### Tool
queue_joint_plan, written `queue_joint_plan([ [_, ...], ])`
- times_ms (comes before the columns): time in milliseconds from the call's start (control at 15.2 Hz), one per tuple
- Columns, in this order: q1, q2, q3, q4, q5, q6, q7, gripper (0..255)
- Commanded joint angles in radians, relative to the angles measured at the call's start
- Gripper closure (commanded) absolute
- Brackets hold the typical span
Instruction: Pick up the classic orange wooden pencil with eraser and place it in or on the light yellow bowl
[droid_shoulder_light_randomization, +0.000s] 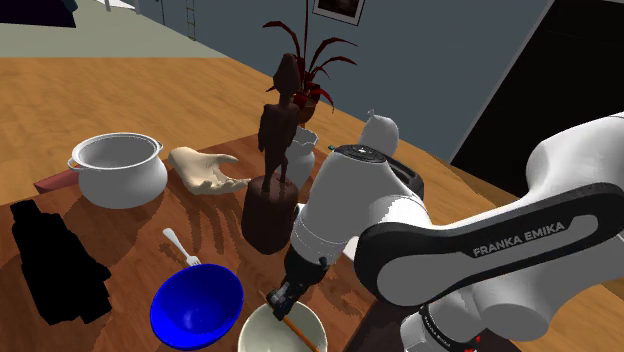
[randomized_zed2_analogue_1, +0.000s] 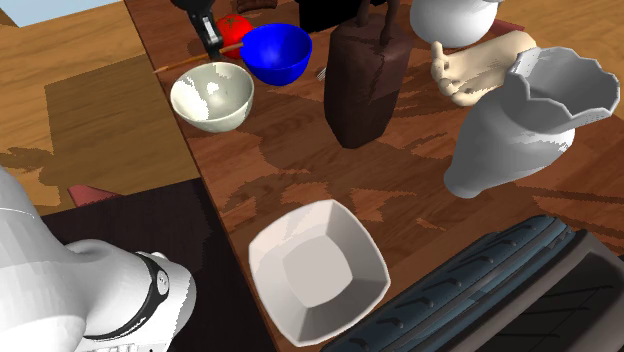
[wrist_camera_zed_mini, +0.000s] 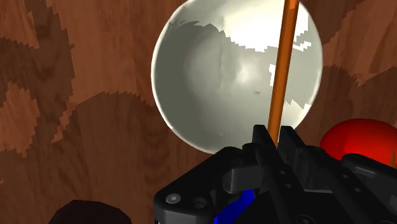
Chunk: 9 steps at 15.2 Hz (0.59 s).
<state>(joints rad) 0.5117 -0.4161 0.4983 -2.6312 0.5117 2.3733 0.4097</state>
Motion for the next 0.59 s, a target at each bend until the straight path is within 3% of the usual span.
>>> queue_joint_plan([
  [0, 0.002, 0.025, 0.011, -0.01, 0.006, 0.037, -0.002, 255],
  [528, 0.003, 0.126, 0.038, -0.052, 0.026, 0.177, -0.025, 255],
])
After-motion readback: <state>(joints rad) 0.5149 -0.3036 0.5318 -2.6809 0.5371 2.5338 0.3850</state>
